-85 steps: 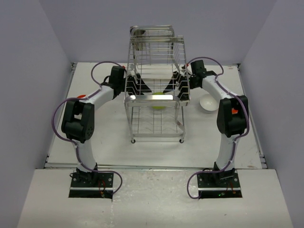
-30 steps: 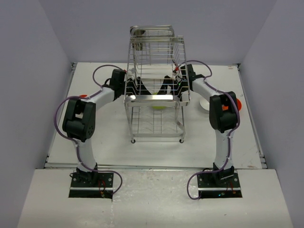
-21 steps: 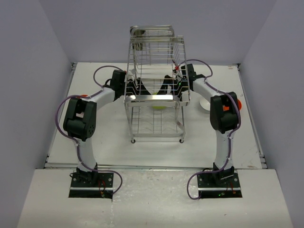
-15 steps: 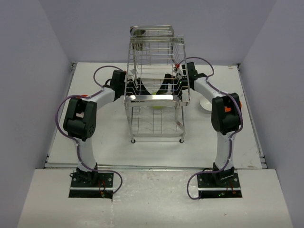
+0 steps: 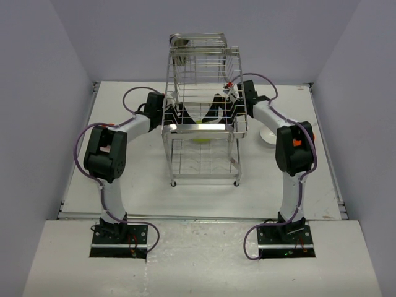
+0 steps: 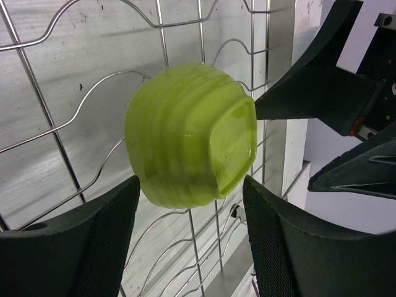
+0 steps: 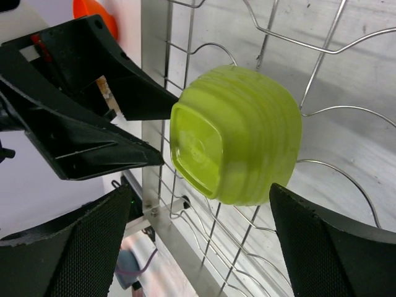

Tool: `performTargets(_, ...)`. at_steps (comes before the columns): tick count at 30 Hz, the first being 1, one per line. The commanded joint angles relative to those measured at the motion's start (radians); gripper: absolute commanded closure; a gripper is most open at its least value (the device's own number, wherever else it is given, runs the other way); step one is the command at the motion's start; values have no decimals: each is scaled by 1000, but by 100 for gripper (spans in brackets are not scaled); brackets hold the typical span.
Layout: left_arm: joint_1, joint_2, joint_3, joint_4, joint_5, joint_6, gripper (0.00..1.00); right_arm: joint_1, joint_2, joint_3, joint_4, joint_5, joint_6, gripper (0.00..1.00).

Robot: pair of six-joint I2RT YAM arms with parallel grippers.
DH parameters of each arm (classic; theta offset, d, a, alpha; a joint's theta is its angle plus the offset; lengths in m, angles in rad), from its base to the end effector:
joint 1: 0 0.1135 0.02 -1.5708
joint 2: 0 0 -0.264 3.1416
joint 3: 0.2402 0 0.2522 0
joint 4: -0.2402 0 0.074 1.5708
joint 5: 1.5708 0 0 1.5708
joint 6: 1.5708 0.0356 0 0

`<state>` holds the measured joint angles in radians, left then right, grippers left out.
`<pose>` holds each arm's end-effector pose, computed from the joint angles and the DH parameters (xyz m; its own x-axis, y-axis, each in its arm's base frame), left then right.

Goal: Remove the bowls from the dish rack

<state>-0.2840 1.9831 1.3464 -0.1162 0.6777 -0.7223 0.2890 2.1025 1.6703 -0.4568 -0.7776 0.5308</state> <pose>0.4091 -0.1427 0.1884 -0.9271 -0.2659 -0.2641 0.0594 0.5915 -0.8041 0.4377 0.1562 0.2158 -0.9592 0.0912 -0.2677 -0.1639 0.5924 0.7888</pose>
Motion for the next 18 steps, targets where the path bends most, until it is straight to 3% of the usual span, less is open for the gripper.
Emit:
performTargets(1,-1,14,31,30,34,0,32,9,-41,0,47,-84,-9,9)
performTargets(8,-1,0,45,17,17,6,32,12,-22,16,-25,18,-28,7)
performTargets(18,-1,11,51,13,26,3,32,13,7,-23,-16,23,-34,7)
